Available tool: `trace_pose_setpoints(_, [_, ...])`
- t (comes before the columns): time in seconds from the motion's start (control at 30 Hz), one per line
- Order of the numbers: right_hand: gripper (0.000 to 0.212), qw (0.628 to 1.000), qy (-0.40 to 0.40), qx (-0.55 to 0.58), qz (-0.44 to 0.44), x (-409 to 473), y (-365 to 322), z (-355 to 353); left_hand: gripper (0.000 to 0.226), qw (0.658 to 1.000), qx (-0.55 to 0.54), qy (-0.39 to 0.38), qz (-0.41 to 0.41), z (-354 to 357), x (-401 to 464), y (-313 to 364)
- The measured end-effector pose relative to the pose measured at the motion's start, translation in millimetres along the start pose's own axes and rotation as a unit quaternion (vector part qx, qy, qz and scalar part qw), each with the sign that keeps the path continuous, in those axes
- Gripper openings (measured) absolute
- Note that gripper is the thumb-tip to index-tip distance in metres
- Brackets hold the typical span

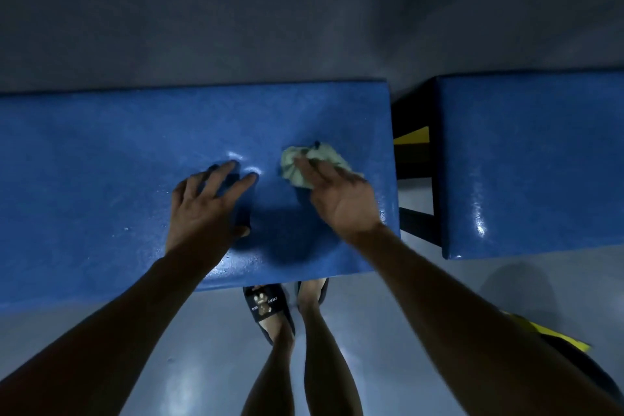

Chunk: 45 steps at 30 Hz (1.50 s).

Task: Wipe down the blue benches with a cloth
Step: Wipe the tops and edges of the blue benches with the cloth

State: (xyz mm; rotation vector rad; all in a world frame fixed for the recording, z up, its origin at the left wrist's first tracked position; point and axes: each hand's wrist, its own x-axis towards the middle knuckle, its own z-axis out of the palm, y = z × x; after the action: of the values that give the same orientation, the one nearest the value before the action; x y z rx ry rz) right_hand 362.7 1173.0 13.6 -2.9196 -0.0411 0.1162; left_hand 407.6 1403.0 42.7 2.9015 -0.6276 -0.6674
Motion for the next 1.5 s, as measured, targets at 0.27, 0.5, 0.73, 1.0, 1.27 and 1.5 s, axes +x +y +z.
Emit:
trace_pose_setpoints(0.27, [0.061, 0.898, 0.083, 0.126, 0.413, 38, 37, 5, 0.099, 1.0, 0.003, -0.018, -0.006, -4, 2, -2])
trace_pose_setpoints(0.5, [0.061, 0.996, -0.064, 0.032, -0.05, 46, 11, -5, 0.1, 0.999, 0.026, -0.036, -0.003, -6, 6, -1])
trace_pose_setpoints(0.73, [0.044, 0.955, 0.039, 0.103, 0.276, 53, 114, -18, 0.105, 0.999, 0.028, -0.033, -0.008, -6, 11, -2])
trace_pose_setpoints(1.0, [0.038, 0.95, 0.062, 0.089, 0.293, 70, 98, -14, 0.101, 1.0, 0.015, -0.016, -0.007, -2, 7, -3])
trace_pose_setpoints(1.27, [0.05, 0.988, -0.035, 0.013, 0.149, 105, 20, -7, 0.103, 0.999, 0.024, -0.034, -0.017, -3, 9, 0])
trace_pose_setpoints(1.5, [0.042, 0.989, -0.017, 0.066, 0.134, 97, 96, -32, 0.104, 0.999, 0.026, -0.037, -0.021, -4, 9, 1])
